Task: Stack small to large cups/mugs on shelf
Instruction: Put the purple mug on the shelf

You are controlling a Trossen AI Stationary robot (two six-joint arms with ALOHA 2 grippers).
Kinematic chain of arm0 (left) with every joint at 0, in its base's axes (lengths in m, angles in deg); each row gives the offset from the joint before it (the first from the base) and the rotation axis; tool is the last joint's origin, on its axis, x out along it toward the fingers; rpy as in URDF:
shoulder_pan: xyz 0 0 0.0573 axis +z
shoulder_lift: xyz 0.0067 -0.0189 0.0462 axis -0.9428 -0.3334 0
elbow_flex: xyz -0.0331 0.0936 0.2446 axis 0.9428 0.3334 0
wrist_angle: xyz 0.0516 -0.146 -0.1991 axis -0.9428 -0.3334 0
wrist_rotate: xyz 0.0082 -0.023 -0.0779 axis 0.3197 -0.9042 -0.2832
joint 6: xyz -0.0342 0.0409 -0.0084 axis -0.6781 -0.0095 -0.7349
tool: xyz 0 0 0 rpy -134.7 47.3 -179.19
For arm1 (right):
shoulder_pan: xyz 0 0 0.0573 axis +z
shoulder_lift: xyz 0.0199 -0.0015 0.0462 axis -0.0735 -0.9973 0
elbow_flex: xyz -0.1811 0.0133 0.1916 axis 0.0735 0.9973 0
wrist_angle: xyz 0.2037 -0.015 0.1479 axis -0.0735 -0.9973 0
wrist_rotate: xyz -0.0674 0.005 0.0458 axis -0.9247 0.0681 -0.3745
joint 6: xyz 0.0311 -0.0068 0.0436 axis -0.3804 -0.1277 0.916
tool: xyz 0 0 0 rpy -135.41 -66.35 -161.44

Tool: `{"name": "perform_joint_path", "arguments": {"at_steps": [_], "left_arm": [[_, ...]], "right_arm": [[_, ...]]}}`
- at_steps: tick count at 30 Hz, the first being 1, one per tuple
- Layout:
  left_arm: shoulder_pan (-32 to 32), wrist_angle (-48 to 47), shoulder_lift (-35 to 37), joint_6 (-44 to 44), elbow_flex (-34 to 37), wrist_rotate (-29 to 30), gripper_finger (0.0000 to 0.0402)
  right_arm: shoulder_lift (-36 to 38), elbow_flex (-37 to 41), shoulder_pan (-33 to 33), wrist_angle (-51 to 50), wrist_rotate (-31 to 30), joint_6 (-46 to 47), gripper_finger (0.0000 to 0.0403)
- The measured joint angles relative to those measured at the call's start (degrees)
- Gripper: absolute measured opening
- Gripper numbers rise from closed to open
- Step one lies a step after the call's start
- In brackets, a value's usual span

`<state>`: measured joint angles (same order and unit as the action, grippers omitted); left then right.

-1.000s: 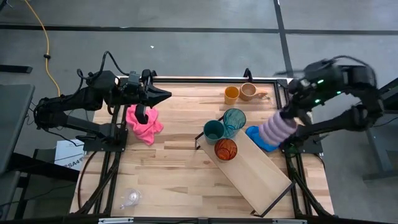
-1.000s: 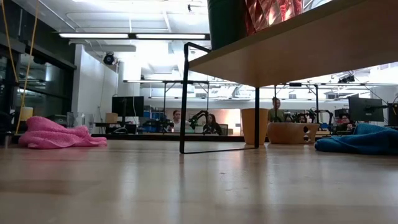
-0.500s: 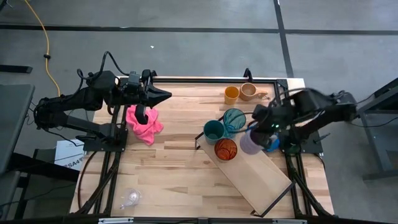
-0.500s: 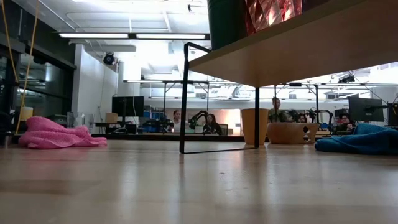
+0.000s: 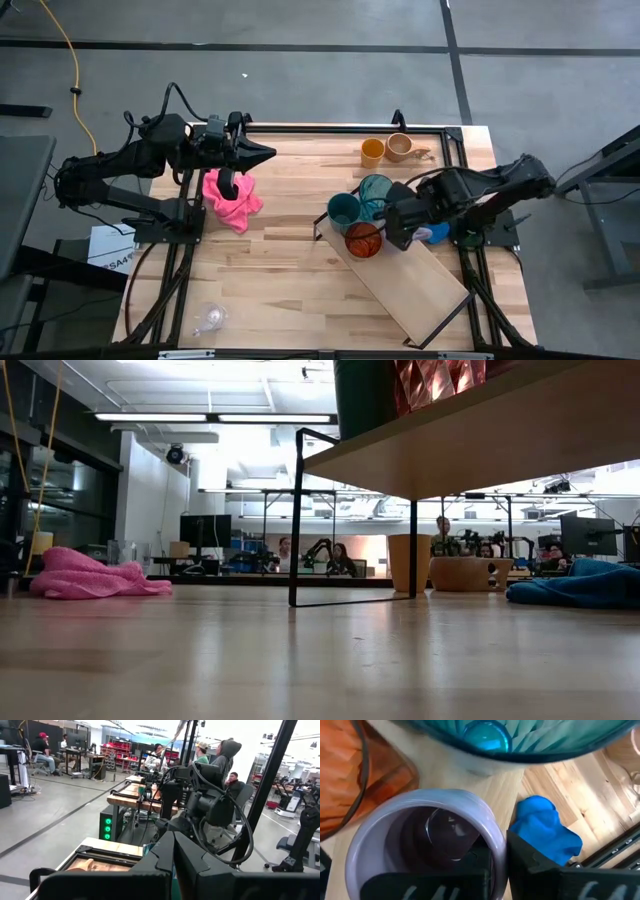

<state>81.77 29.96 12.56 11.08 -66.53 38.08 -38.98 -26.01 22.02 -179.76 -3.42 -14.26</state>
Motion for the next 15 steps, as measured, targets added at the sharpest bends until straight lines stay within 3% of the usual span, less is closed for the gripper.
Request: {"name": "perform_joint_path", "arguments": {"at_steps": [15], "left_arm": [[0.00, -0.02, 0.00, 1.17, 0.00, 0.01, 0.0000]], "right_arm": [[-1.07, -0.04, -0.92, -0.08, -0.39, 2.82, 0.0006]]}}
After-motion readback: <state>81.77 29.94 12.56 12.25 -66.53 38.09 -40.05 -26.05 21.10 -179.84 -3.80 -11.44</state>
